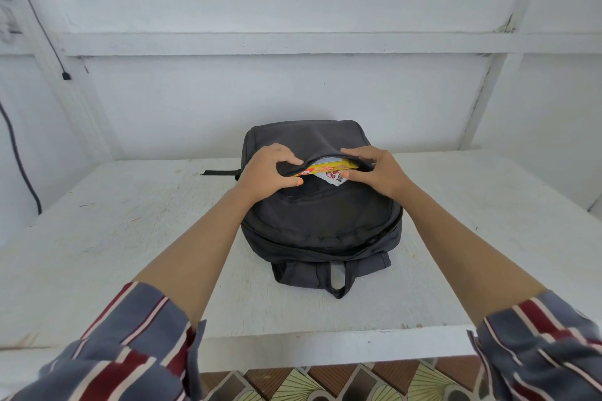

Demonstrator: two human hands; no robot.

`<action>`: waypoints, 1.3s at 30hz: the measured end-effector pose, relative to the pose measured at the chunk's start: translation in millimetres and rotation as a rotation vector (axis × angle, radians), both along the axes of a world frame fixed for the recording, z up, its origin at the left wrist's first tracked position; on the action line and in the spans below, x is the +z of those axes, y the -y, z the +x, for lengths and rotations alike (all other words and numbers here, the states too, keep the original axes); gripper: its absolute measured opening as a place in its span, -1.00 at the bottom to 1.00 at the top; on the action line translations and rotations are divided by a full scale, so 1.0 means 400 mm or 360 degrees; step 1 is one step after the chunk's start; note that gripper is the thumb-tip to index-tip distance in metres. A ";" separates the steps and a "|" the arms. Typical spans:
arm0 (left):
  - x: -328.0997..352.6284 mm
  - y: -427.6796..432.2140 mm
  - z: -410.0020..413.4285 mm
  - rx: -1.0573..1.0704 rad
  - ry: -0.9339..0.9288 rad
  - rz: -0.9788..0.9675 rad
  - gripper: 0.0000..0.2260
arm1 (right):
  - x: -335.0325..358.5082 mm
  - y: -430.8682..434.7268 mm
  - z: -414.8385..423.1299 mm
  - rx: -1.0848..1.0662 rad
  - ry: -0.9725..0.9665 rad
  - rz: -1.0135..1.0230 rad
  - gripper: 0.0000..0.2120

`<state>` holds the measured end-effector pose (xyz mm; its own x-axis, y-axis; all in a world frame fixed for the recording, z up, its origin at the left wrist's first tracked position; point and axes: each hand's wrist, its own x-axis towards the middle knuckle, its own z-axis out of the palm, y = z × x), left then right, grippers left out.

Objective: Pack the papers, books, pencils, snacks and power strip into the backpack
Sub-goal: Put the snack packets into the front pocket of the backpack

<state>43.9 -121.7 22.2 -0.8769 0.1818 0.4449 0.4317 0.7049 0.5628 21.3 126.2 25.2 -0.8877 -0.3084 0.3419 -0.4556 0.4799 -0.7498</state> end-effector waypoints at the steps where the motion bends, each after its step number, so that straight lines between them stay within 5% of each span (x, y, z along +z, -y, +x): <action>1: -0.001 0.001 0.002 0.0019 0.0012 -0.0026 -0.69 | 0.002 -0.004 0.004 0.0003 0.0016 0.0012 -0.56; 8: 0.012 -0.012 0.017 0.0115 -0.0063 -0.0064 -0.69 | 0.014 -0.065 0.033 -0.0119 0.0178 -0.0093 -0.58; 14: 0.047 -0.124 0.040 -0.0166 -0.0200 0.0063 -0.66 | 0.006 -0.119 0.055 -0.0222 0.0353 -0.0233 -0.62; 20: 0.047 -0.231 0.033 -0.0276 -0.0177 -0.0238 -0.60 | -0.017 -0.139 0.044 -0.0206 0.0396 -0.0176 -0.65; 31: 0.026 -0.325 0.002 -0.0013 -0.0011 -0.0364 -0.67 | -0.018 -0.155 0.004 -0.0013 0.0374 -0.0100 -0.74; 39: 0.021 -0.356 0.003 0.0093 -0.0009 -0.0397 -0.75 | 0.040 -0.161 0.002 0.0008 0.0560 -0.0416 -0.78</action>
<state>45.2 20.5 30.5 -0.8868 0.2358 0.3975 0.3888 0.8455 0.3659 22.2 190.5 41.4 -0.9627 -0.2566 0.0859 -0.1524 0.2520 -0.9557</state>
